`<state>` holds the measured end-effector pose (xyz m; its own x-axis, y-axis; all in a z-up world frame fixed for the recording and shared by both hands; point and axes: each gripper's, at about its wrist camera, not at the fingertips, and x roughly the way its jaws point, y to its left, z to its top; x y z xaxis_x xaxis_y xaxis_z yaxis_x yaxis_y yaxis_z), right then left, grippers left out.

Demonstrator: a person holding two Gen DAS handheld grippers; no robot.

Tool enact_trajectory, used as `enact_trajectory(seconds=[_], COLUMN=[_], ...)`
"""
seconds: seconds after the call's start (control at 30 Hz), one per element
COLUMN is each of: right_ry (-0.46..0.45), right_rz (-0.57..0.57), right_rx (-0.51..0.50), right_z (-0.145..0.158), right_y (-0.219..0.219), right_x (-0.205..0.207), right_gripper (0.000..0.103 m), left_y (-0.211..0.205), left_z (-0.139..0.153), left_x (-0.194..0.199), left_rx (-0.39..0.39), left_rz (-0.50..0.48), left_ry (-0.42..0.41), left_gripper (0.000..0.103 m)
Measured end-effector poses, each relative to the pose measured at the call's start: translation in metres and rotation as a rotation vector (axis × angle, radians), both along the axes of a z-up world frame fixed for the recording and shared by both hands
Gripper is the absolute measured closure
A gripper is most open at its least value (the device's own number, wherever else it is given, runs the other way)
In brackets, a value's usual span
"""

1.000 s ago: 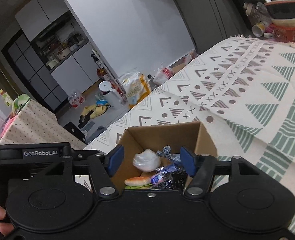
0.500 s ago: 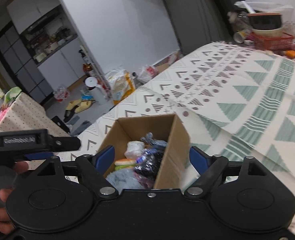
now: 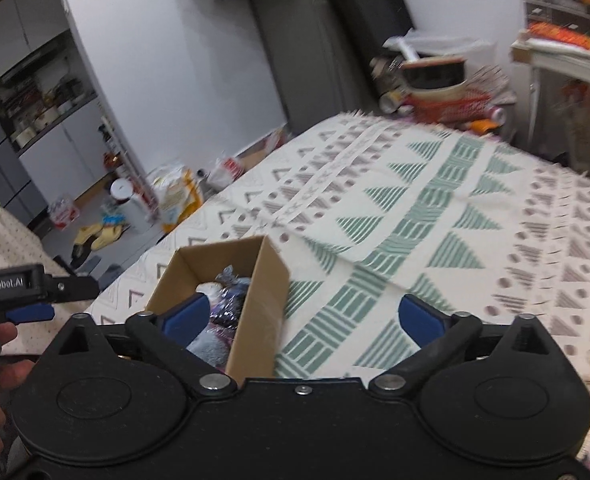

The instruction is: Organize soft objects

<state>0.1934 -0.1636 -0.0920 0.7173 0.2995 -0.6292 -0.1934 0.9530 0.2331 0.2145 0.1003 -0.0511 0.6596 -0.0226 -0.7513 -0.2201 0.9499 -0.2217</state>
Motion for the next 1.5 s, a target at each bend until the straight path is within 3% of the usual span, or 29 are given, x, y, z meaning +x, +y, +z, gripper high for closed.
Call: enact_trajectory(seconds=[0.47,0.67,1.03,1.5], right_ry=[-0.044,-0.062,-0.097,-0.109], right_rz=[-0.045,-0.049,-0.069,-0.065], right_rx=[0.014,0.04,0.027,0.024], right_z=[0.034,0.049,0.07,0.073], right_y=[-0.018,-0.026,-0.037,-0.055], right_x=[-0.051,-0.069,-0.109,-0.166], right_gripper=[0.0,0.0,0.0,0.0], left_y=[-0.026,-0.029,-0.05,-0.057], left_z=[0.039,0.054,0.075,0.077], left_x=[-0.053,-0.071,-0.111,-0.168], left_rx=[0.013,-0.011,0.08,0.127], left_rz=[-0.044,-0.077,-0.128,-0.149], left_ry=[-0.127,-0.124,-0.145,-0.155], left_gripper=[0.0,0.0,0.0,0.0])
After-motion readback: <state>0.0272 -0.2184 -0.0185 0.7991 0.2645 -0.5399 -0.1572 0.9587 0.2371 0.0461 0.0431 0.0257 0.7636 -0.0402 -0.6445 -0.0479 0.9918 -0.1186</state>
